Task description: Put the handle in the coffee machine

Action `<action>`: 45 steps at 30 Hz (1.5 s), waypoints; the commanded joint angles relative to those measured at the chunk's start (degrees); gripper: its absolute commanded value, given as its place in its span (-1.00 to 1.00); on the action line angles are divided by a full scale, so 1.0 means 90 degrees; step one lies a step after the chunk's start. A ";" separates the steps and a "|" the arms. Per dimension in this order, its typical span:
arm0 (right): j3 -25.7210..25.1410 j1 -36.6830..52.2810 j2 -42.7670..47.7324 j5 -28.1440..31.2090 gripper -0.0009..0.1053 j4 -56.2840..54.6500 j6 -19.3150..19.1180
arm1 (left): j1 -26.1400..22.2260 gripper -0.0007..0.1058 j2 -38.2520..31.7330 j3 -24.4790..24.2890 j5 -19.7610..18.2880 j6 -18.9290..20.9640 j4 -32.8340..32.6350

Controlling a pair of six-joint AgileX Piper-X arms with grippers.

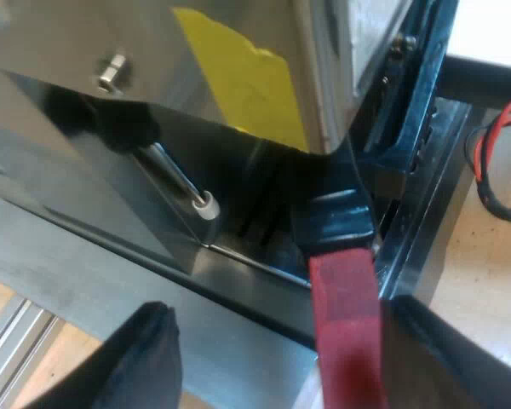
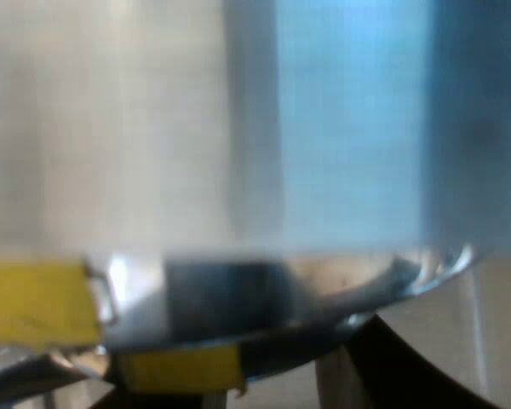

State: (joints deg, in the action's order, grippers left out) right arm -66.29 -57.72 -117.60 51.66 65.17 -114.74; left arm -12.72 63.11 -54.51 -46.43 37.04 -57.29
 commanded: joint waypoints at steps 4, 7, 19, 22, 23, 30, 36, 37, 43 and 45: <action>-0.0098 0.0024 0.0344 -0.0053 -0.46 0.0635 -0.0006 | -0.0142 -0.06 -0.0098 -0.0278 -0.0499 0.0007 -0.0621; -0.0098 0.0024 0.0344 -0.0053 -0.46 0.0635 -0.0006 | -0.0142 -0.49 -0.0113 -0.0278 -0.0494 0.0007 -0.0615; -0.0098 0.0024 0.0344 -0.0053 -0.46 0.0635 -0.0006 | -0.0108 -0.98 0.0173 -0.0278 0.0335 0.0569 -0.0072; -0.0098 0.0024 0.0344 -0.0053 -0.46 0.0635 0.0006 | -0.0109 -0.98 0.0416 -0.0278 0.0437 0.0569 -0.0074; -0.0098 0.0024 0.0344 -0.0053 -0.46 0.0635 0.0006 | -0.0109 -0.98 0.0560 -0.0278 0.0541 0.0569 -0.0074; -0.0098 0.0024 0.0344 -0.0053 -0.46 0.0635 0.0006 | -0.0109 -0.98 0.0977 -0.0278 0.0650 0.0569 -0.0234; -0.0098 0.0024 0.0344 -0.0053 -0.46 0.0635 0.0006 | -0.0109 -0.98 0.0975 -0.0278 0.0547 0.0569 -0.0302; -0.0098 0.0024 0.0344 -0.0053 -0.46 0.0635 0.0006 | -0.0109 -0.98 0.0975 -0.0278 0.0547 0.0569 -0.0302; -0.0098 0.0024 0.0344 -0.0053 -0.46 0.0635 0.0006 | 0.0227 -0.98 0.0975 -0.0233 0.0304 0.0419 -0.0618; -0.0098 0.0024 0.0344 -0.0048 -0.46 0.0635 0.0006 | 0.0340 -0.98 0.0975 -0.0236 0.0304 0.0434 -0.0619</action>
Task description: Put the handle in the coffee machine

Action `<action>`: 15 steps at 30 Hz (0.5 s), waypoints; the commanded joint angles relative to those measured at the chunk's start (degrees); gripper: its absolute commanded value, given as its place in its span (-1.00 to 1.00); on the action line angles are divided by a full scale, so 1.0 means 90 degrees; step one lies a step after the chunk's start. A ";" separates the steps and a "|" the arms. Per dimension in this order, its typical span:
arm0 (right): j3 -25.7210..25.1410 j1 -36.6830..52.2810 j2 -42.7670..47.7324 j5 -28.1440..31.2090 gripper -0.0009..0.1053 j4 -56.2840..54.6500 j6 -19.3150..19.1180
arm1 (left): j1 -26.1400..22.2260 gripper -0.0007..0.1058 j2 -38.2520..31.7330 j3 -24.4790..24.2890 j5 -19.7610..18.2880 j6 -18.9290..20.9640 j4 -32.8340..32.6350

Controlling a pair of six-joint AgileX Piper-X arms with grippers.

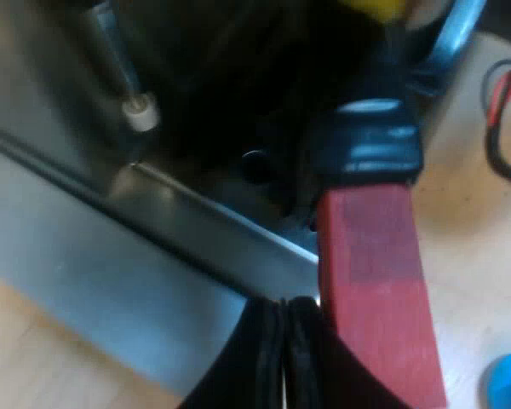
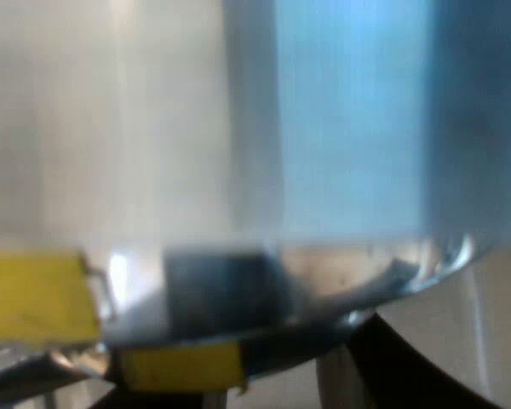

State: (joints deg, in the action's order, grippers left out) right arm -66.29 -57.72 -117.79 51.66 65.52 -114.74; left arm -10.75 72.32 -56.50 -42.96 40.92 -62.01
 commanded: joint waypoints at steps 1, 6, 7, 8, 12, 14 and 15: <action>-0.0098 0.0024 0.0365 -0.0048 -0.46 0.0597 0.0006 | 0.0175 -0.98 -0.0047 -0.0015 -0.0081 0.0018 -0.0095; -0.0098 0.0024 0.0365 -0.0048 -0.46 0.0597 0.0006 | 0.0268 -0.98 -0.0047 -0.0015 -0.0081 0.0035 -0.0221; -0.0098 0.0024 0.0365 -0.0048 -0.46 0.0597 0.0006 | 0.0268 -0.98 -0.0047 -0.0015 -0.0081 0.0035 -0.0238; -0.0098 0.0024 0.0365 -0.0048 -0.46 0.0597 0.0006 | 0.0268 -0.98 -0.0047 -0.0015 -0.0081 0.0035 -0.0315; -0.0098 0.0024 0.0365 -0.0048 -0.46 0.0597 0.0006 | 0.0268 -0.98 -0.0047 0.0055 -0.0144 -0.0183 -0.0686; -0.0098 0.0024 0.0365 -0.0048 -0.46 0.0597 0.0006 | 0.0268 -0.98 -0.0047 0.0089 -0.0145 -0.0323 -0.0799; -0.0098 0.0024 0.0365 -0.0048 -0.46 0.0597 0.0006 | 0.0268 -0.98 -0.0047 0.0127 -0.0189 -0.0419 -0.0895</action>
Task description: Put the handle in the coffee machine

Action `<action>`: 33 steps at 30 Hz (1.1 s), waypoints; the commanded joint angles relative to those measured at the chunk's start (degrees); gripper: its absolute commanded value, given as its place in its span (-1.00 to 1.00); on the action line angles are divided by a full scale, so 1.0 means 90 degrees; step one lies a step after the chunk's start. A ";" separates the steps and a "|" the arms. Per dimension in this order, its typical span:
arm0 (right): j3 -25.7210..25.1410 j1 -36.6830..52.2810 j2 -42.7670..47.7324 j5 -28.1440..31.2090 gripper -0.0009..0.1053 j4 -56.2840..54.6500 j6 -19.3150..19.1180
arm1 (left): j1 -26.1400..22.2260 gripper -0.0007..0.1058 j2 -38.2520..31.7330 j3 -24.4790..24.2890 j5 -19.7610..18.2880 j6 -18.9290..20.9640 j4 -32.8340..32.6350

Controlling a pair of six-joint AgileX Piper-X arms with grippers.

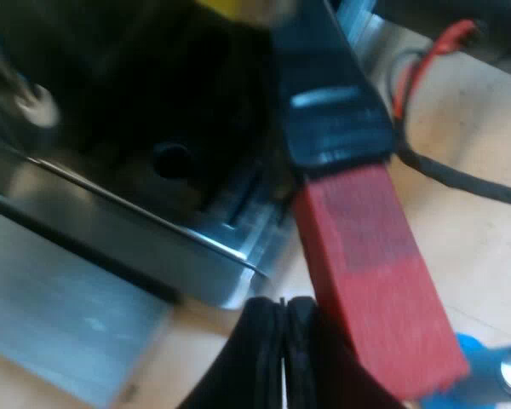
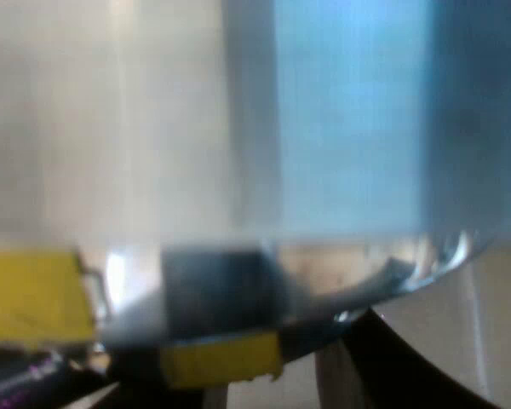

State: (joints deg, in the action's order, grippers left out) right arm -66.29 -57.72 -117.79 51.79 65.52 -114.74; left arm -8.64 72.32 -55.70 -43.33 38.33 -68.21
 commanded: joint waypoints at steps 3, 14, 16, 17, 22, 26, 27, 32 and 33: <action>-0.0098 0.0024 0.0365 -0.0063 -0.46 0.0597 0.0006 | 0.0033 -0.98 -0.0047 0.0057 -0.0244 -0.0152 -0.0270; -0.0098 0.0024 0.0365 -0.0010 -0.46 0.0597 0.0006 | 0.0754 -0.98 -0.0340 0.0077 -0.0175 -0.0136 -0.0271; -0.0098 0.0024 0.0365 -0.0011 -0.46 0.0597 0.0006 | 0.0889 -0.98 -0.0379 0.0142 -0.0178 -0.0130 -0.0271; -0.0098 0.0024 0.0365 -0.0011 -0.46 0.0597 0.0006 | 0.1004 -0.98 -0.0435 0.0261 -0.0176 -0.0132 -0.0251; -0.0098 0.0024 0.0365 -0.0011 -0.46 0.0597 0.0006 | 0.1321 -0.98 -0.0762 0.0771 -0.0107 -0.0132 -0.0038; -0.0098 0.0000 0.0365 0.0005 -0.46 0.0597 0.0006 | 0.1424 -0.98 -0.0918 0.0829 -0.0104 0.0000 0.0172; -0.0098 -0.0027 0.0365 0.0028 -0.46 0.0597 0.0006 | 0.1439 -0.98 -0.0918 0.0829 -0.0117 0.0101 0.0279; -0.0098 -0.0171 0.0365 0.0654 -0.46 0.0548 0.0006 | 0.1436 -0.98 -0.0918 0.0829 -0.0214 0.0131 0.0369; -0.0084 -0.0220 0.0365 0.0747 -0.46 0.0454 0.0006 | 0.1436 -0.98 -0.0918 0.0829 -0.0214 0.0131 0.0381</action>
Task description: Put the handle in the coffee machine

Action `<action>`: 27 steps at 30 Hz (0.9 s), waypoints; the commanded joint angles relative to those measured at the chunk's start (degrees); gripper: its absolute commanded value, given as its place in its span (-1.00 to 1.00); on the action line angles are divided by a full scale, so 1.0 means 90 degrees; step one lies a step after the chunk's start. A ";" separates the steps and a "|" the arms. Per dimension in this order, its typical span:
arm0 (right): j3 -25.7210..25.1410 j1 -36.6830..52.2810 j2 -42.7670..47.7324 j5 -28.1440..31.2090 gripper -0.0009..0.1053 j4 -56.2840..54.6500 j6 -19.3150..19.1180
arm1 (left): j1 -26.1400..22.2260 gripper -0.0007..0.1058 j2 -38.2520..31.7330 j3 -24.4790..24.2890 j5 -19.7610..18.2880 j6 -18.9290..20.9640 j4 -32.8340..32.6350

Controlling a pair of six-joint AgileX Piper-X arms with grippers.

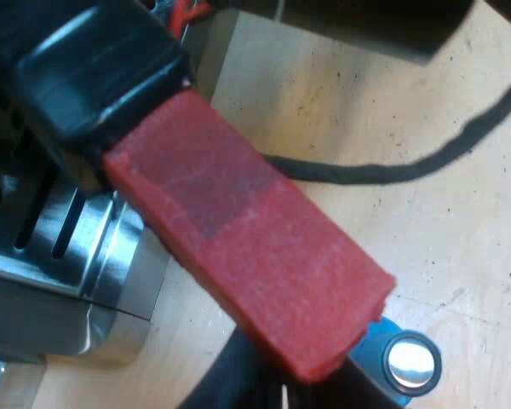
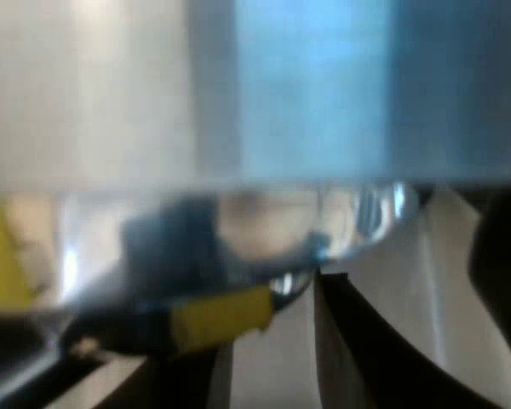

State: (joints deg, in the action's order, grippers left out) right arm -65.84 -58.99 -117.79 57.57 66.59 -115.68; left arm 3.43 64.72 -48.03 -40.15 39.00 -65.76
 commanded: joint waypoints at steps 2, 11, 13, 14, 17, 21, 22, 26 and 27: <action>-0.0114 -0.0142 0.0365 0.0128 -0.46 0.0199 0.0110 | 0.0095 -0.98 -0.0074 -0.0024 -0.0568 0.0056 0.0144; 0.0476 -0.0363 0.0573 0.0349 -0.46 0.0144 0.0163 | 0.0095 -0.98 -0.0074 -0.0024 -0.0584 -0.0070 0.0149; 0.0850 -0.0370 0.0732 0.0462 -0.46 0.0144 0.0163 | 0.0095 -0.98 -0.0074 -0.0024 -0.0584 -0.0237 0.0193; 0.0911 -0.0370 0.0764 0.0462 -0.46 0.0144 0.0163 | 0.0095 -0.98 -0.0074 -0.0024 -0.0584 -0.0237 0.0193; 0.1366 -0.0370 0.1074 0.0496 -0.46 0.0144 0.0278 | 0.0095 -0.98 -0.0074 -0.0024 -0.0584 -0.0236 0.0193; 0.1713 -0.0370 0.1372 0.0494 -0.46 0.0126 0.0278 | 0.0095 -0.98 -0.0074 -0.0024 -0.0694 -0.0293 0.0193; 0.1995 -0.0443 0.1583 0.0494 -0.46 -0.0011 0.0278 | 0.0162 -0.98 -0.0074 -0.0024 -0.0696 -0.0332 0.0193; 0.2498 -0.0745 0.2057 0.0494 -0.46 -0.0774 0.0771 | 0.0595 -0.98 -0.0074 -0.0024 -0.0634 -0.0331 0.0137; 0.2564 -0.0784 0.2103 0.0494 -0.46 -0.0888 0.0880 | 0.0679 -0.98 -0.0074 -0.0024 -0.0607 -0.0331 0.0141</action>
State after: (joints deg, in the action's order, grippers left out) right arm -43.10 -65.75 -99.56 61.57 59.75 -108.75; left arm 8.21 64.72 -47.85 -40.64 36.54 -65.38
